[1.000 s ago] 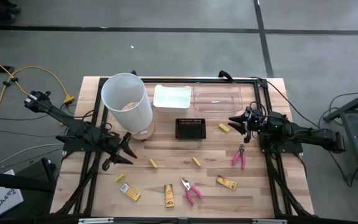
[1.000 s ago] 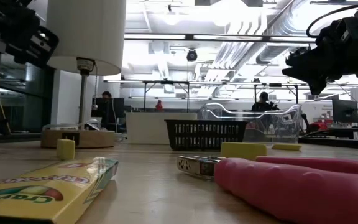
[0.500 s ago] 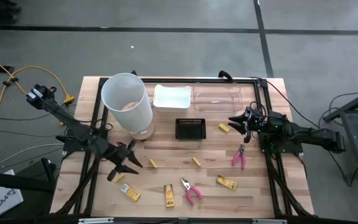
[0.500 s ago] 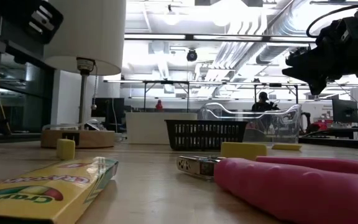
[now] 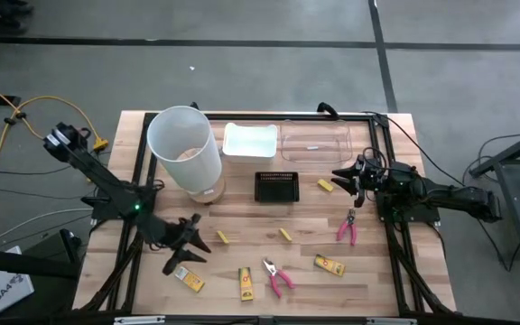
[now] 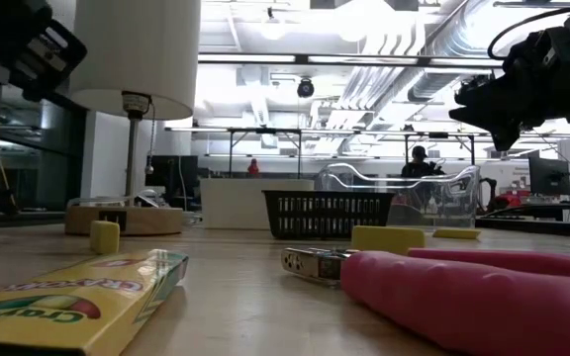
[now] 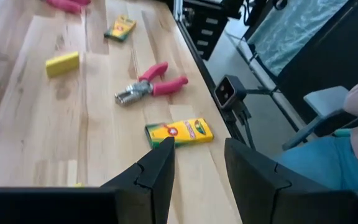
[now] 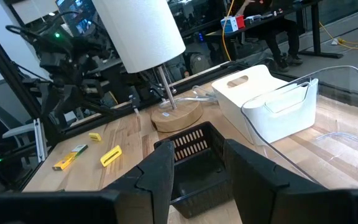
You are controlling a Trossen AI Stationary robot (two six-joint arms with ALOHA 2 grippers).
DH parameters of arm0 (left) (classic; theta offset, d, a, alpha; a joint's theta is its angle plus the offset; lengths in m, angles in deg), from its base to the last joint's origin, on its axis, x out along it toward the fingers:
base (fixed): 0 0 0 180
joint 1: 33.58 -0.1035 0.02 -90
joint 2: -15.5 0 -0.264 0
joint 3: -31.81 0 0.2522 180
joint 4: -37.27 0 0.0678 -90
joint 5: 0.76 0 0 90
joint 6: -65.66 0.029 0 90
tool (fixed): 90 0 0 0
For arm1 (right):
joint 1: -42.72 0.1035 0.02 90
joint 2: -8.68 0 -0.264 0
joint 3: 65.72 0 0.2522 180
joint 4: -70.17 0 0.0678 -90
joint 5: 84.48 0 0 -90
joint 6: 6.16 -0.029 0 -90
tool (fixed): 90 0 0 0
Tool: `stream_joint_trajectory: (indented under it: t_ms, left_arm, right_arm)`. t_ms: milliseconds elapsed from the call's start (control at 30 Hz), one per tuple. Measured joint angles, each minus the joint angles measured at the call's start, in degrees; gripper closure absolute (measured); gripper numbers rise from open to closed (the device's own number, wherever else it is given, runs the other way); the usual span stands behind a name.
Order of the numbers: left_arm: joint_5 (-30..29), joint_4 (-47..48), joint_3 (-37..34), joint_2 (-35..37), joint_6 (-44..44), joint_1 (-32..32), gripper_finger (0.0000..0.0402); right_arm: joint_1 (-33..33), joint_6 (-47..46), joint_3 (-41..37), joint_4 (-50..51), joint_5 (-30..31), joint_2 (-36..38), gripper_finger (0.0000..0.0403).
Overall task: Pick & Place School Supplies
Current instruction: Put the yellow crayon box into the white bin
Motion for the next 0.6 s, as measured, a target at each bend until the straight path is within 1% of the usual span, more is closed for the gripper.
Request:
stream_joint_trajectory:
  t_ms: [133,367,433,533,600]
  left_arm:
    - [0.2,0.2,0.1,-2.1,-0.1,1.4,0.0264]
    - [4.6,0.1,0.1,-5.2,-0.2,3.1,0.0264]
    - [5.1,-0.1,0.2,-5.2,-2.1,4.2,0.0264]
    - [5.2,0.8,2.2,-5.0,-3.2,5.7,0.0264]
    - [5.1,5.3,5.0,-5.0,-3.3,6.5,0.0264]
  right_arm:
    - [0.0,0.0,0.0,0.0,0.0,0.0,0.027]
    - [0.0,0.0,0.0,0.0,0.0,0.0,0.027]
    - [0.0,0.0,0.0,0.0,0.0,0.0,0.027]
    - [0.0,0.0,0.0,0.0,0.0,0.0,0.027]
    - [0.0,0.0,0.0,0.0,0.0,0.0,0.027]
